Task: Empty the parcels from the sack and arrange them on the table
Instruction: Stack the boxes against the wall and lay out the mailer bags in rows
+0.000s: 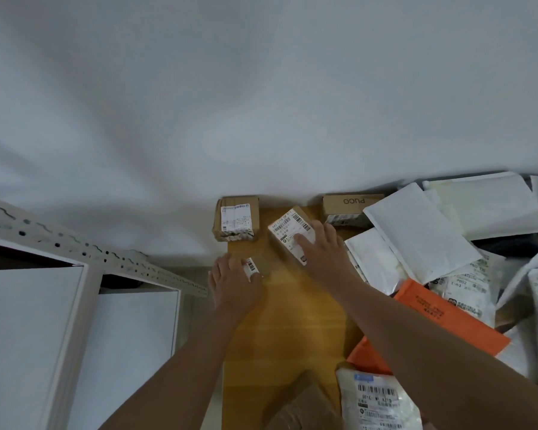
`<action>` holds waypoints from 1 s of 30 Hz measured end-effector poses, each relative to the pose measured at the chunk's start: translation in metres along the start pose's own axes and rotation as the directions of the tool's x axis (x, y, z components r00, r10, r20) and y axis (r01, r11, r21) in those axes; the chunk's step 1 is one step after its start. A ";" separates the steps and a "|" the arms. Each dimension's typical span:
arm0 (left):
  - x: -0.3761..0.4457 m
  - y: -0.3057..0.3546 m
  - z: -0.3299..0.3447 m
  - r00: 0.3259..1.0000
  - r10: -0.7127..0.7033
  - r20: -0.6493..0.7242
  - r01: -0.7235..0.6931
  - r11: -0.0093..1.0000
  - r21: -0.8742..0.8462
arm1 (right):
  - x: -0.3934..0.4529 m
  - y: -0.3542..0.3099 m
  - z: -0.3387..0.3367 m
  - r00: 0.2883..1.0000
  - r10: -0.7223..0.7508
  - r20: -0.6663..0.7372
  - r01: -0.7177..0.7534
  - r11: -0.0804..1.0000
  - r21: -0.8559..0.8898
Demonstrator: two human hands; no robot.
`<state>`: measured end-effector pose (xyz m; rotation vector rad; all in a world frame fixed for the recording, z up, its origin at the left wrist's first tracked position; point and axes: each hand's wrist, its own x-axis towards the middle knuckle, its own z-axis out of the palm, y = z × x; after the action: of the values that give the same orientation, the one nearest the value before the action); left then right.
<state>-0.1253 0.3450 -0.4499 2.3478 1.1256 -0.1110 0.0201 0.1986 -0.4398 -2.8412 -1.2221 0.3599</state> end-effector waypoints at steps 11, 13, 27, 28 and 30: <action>0.056 0.009 -0.018 0.991 0.108 0.083 -0.120 0.981 0.150 | 0.028 -0.014 0.000 0.988 0.083 0.134 -0.096 0.991 0.095; 0.056 0.009 -0.017 0.991 0.097 0.090 -0.109 0.985 0.132 | 0.030 -0.010 -0.006 0.988 0.044 0.151 -0.054 0.996 0.067; 0.058 0.000 -0.011 0.988 0.104 0.113 -0.123 0.977 0.176 | 0.012 -0.012 0.006 0.971 -0.211 -0.116 0.201 0.976 -0.087; 0.058 0.001 -0.012 0.988 0.102 0.112 -0.122 0.975 0.185 | 0.015 -0.014 0.004 0.975 -0.188 -0.115 0.179 0.980 -0.087; 0.058 -0.002 -0.010 0.986 0.125 0.109 -0.148 0.962 0.232 | 0.022 -0.017 0.002 0.983 -0.139 -0.120 0.128 0.987 -0.094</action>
<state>-0.0904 0.3922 -0.4590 2.5949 0.9463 -0.3199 0.0220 0.2260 -0.4439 -2.7804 -1.4254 0.1235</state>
